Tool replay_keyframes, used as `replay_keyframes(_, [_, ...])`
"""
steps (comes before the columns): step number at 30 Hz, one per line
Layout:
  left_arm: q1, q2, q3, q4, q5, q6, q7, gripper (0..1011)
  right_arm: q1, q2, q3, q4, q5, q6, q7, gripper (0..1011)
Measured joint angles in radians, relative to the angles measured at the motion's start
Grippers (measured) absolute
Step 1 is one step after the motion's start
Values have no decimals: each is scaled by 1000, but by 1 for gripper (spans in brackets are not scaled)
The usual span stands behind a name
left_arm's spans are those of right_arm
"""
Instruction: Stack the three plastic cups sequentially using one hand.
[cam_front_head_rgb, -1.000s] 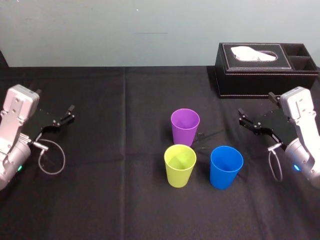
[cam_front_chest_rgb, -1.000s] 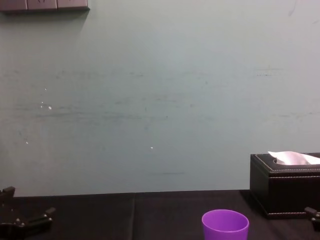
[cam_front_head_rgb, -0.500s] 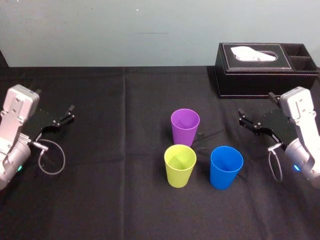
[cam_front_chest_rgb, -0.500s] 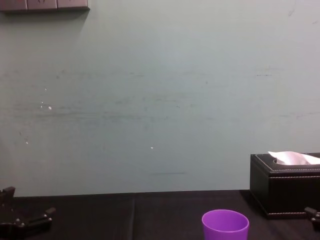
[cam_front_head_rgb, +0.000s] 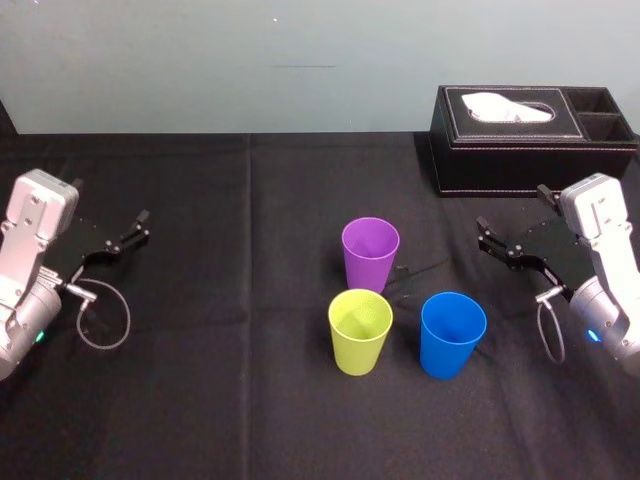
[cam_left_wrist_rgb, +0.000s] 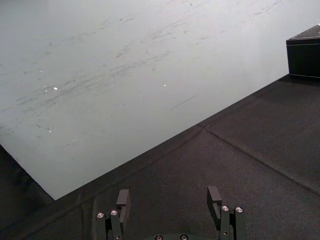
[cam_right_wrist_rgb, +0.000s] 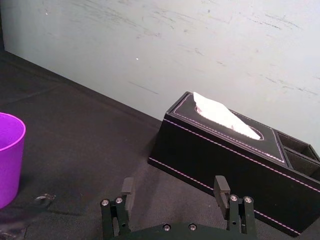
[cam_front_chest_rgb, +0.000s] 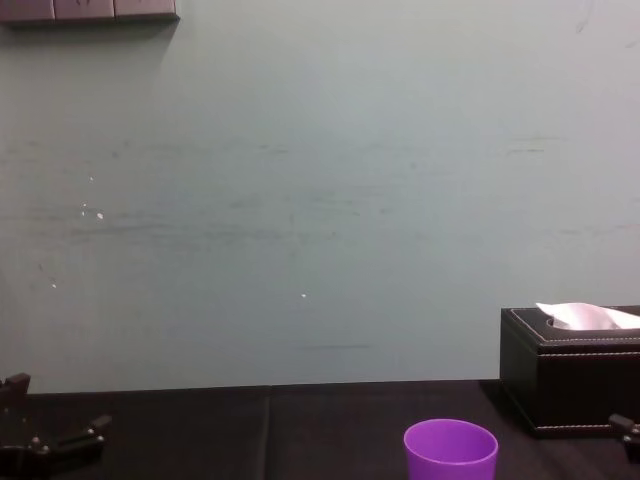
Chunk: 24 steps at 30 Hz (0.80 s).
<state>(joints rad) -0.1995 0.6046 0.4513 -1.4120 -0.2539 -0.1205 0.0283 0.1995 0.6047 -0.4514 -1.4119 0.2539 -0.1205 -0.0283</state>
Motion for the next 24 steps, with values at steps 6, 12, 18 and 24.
replay_keyframes(6, [0,0,0,0,0,0,0,1011,0,0,0,0,0,0,0,1000])
replay_keyframes(12, [0,0,0,0,0,0,0,1011,0,0,0,0,0,0,0,1002])
replay_keyframes(18, [0,0,0,0,0,0,0,1011,-1,-2,3,0,0,0,1,1000])
replay_keyframes(24, [0,0,0,0,0,0,0,1011,-34,-6,38,-20,30,-12,23,1000])
